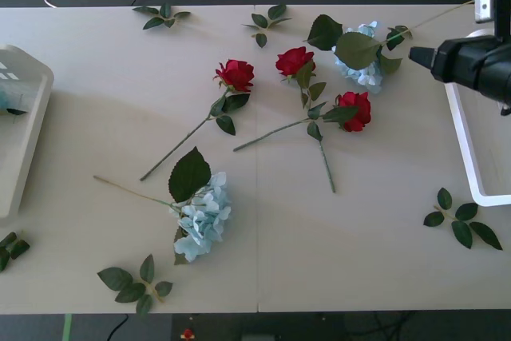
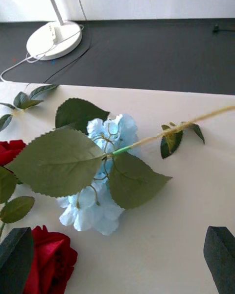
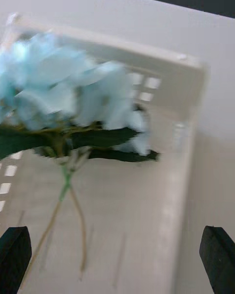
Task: Place the red flowers into the right box and the blue flowers into the left box. If a person shows an open palm, hand one flower to the person first, then continue sorting.
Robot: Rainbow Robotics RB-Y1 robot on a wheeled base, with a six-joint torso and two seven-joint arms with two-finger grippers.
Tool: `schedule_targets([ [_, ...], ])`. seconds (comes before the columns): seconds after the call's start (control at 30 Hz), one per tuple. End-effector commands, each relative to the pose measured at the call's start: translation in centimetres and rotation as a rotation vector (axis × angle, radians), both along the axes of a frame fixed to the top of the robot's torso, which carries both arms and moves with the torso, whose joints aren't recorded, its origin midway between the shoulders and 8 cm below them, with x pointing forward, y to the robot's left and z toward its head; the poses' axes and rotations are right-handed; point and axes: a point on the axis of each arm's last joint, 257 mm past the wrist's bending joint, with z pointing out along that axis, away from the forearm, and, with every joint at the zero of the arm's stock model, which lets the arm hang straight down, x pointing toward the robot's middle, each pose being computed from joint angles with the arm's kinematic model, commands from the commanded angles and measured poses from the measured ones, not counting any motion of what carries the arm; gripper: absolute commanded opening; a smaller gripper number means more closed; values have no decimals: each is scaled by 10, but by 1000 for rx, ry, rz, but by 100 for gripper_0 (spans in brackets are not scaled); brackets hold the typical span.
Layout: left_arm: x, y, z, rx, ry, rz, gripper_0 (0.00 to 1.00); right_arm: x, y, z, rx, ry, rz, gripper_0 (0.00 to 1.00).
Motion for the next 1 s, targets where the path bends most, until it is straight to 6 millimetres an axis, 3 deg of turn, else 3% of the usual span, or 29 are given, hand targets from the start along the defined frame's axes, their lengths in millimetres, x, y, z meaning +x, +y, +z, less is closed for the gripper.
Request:
schedule_targets([
  [0.03,13,-18,95,51,-53,-16,100,-1,0,15,1,-20,2,100],
  [0.2,31,-81,122,1,11,-20,100,-4,-6,20,-177,0,48,100],
  [0.37,41,-128,136,156,83,-87,100,1,-3,47,-482,-116,152,100],
  [0.6,30,-156,128,179,156,-166,100,15,-13,84,-920,-275,222,100],
  [0.8,35,-178,113,234,168,-287,100,32,-23,126,-1549,-490,162,100],
  [0.83,36,-183,109,290,176,-344,100,35,-22,129,-1684,-524,151,100],
  [1.0,39,-198,93,516,191,-585,100,37,-26,132,-1981,-556,109,100],
])
